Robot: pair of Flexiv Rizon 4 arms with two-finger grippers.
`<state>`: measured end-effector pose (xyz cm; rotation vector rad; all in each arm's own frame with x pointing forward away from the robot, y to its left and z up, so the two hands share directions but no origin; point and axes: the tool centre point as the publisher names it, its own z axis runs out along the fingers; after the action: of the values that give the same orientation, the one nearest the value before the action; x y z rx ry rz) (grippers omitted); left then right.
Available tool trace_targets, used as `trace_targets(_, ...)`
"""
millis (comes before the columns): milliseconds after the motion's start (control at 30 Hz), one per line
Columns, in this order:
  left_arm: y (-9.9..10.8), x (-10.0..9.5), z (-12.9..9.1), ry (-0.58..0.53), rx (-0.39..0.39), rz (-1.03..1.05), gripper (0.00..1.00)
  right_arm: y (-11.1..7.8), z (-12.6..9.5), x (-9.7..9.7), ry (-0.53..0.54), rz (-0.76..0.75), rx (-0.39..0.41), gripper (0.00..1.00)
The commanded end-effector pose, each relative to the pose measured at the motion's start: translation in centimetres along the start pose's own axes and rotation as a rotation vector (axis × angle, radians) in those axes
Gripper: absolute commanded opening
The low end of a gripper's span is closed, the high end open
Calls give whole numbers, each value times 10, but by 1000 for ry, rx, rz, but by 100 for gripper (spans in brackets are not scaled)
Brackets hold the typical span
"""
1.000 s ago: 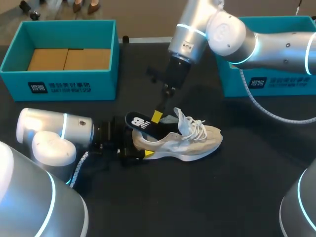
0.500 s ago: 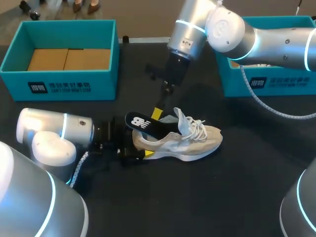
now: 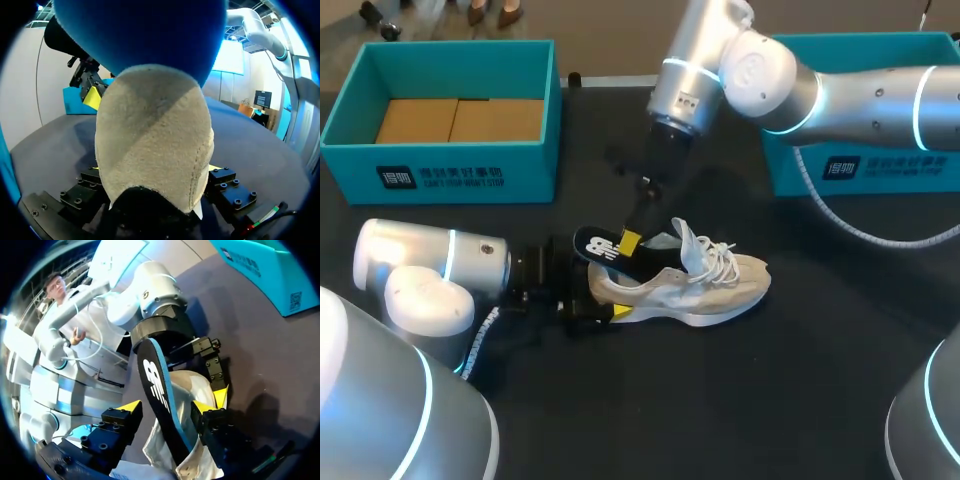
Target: Take the shoe out of the shoebox, open the shoe tongue, remove and reinsert the insole, then place the shoe into the shoebox
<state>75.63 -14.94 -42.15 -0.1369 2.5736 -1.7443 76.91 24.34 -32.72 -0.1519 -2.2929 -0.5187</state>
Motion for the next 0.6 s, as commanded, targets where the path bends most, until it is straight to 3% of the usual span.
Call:
trace_targets(33, 1, -1, 1, 1, -3, -1, 0, -3, 1, 6, -5, 1, -1, 62)
trace_targets(233, 1, -1, 1, 1, -3, -1, 0, -2, 2, 10, 21, -20, 8, 60)
trace_targets(433, 1, -1, 1, 1, -3, -1, 0, 0, 5, 8, 88, -53, 24, 50)
trace_targets(600, 1, -1, 1, 1, -3, -1, 0, -1, 9, 4, 107, -63, 37, 50)
